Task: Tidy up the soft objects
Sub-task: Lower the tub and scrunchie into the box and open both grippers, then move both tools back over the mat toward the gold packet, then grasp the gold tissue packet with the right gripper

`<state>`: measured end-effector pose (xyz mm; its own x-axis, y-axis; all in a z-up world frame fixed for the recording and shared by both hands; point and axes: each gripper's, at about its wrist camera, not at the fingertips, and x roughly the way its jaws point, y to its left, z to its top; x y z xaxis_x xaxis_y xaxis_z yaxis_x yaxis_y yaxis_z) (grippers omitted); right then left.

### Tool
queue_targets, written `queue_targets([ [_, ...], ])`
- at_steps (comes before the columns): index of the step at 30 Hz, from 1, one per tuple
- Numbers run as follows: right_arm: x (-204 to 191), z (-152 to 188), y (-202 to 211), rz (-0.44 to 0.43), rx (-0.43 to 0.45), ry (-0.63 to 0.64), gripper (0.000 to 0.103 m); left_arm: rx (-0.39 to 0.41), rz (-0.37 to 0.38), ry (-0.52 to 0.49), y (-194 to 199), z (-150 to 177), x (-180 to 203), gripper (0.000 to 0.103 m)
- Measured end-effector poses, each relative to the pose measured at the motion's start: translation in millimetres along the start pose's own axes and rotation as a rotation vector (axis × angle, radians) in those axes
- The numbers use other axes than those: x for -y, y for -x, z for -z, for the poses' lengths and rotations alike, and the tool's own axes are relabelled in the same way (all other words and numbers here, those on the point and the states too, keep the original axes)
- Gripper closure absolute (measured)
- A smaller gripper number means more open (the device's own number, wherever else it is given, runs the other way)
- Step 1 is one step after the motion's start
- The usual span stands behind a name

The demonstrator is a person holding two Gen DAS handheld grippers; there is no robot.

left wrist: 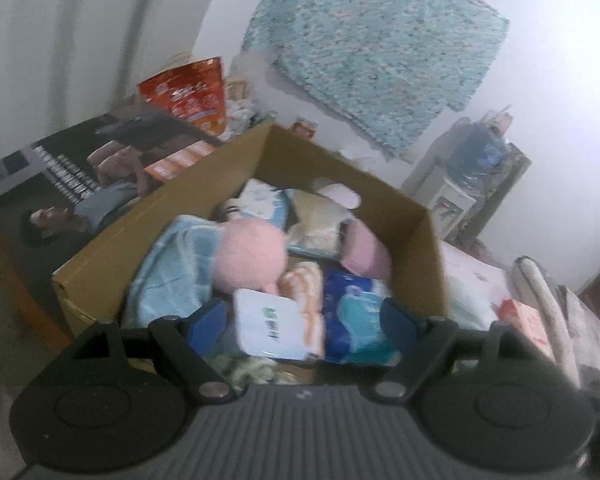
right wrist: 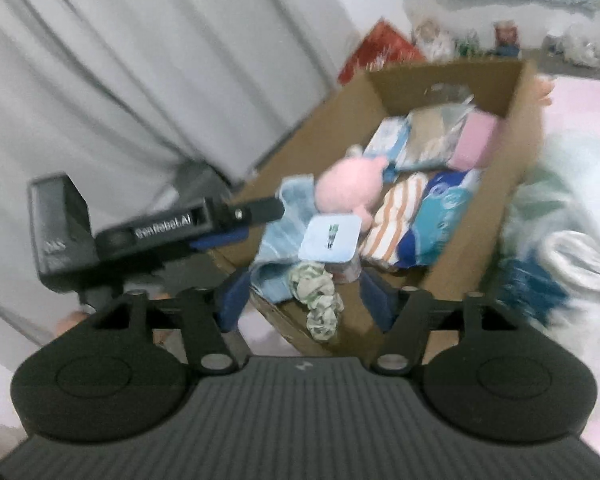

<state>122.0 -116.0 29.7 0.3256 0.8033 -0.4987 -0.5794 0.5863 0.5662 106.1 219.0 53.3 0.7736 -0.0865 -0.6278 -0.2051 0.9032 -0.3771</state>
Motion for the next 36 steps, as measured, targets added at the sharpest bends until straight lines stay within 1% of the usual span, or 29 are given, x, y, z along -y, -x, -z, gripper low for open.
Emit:
queue_targets([
  [3,15.8,16.0,42.7,0.018,0.101,-0.048,0.022,0.02,0.041,-0.054,12.6,7.1,22.3,0.014],
  [7,45.3,46.3,94.1,0.087,0.213,-0.144,0.021,0.022,0.122,-0.139,26.1,20.8,58.3,0.009],
  [9,64.4,64.0,118.6,0.139,0.263,-0.194,0.021,0.014,0.156,-0.192,28.9,28.9,78.3,0.007],
  [12,94.2,81.9,148.4,0.226,0.318,-0.26,0.021,-0.007,0.194,-0.273,28.7,44.6,109.4,0.006],
  [14,111.9,87.8,162.5,0.293,0.35,-0.276,0.021,-0.024,0.22,-0.31,26.9,55.8,127.5,0.006],
  [16,133.0,86.1,172.7,0.372,0.369,-0.281,0.021,-0.047,0.245,-0.339,23.2,68.5,145.1,0.006],
  [19,166.6,73.1,170.5,0.461,0.36,-0.26,0.021,-0.074,0.251,-0.381,18.5,87.7,164.4,0.006],
  [22,210.7,50.9,148.3,0.558,0.306,-0.245,0.024,-0.127,0.235,-0.413,13.2,103.9,179.7,0.006],
  [24,238.6,36.4,130.6,0.596,0.259,-0.256,0.033,-0.156,0.224,-0.44,13.1,112.6,187.4,0.006],
  [26,260.9,20.0,99.8,0.619,0.217,-0.244,0.036,-0.18,0.211,-0.469,16.2,122.8,193.0,0.006],
  [28,277.5,12.2,78.3,0.668,0.163,-0.222,0.041,-0.212,0.191,-0.494,16.6,132.6,197.2,0.006],
  [29,284.2,10.6,70.5,0.68,0.14,-0.227,0.049,-0.225,0.178,-0.499,16.6,137.1,198.5,0.006],
  [30,291.6,10.5,63.5,0.689,0.123,-0.23,0.054,-0.241,0.166,-0.504,17.1,141.6,199.8,0.006],
  [31,295.6,10.9,59.5,0.691,0.106,-0.229,0.057,-0.252,0.161,-0.508,17.8,144.7,200.6,0.006],
  [34,298.0,18.0,67.4,0.657,0.123,-0.247,0.059,-0.271,0.159,-0.533,18.3,152.3,205.1,0.006],
  [36,299.8,28.5,77.0,0.627,0.132,-0.278,0.063,-0.274,0.16,-0.548,16.9,158.1,209.0,0.006],
])
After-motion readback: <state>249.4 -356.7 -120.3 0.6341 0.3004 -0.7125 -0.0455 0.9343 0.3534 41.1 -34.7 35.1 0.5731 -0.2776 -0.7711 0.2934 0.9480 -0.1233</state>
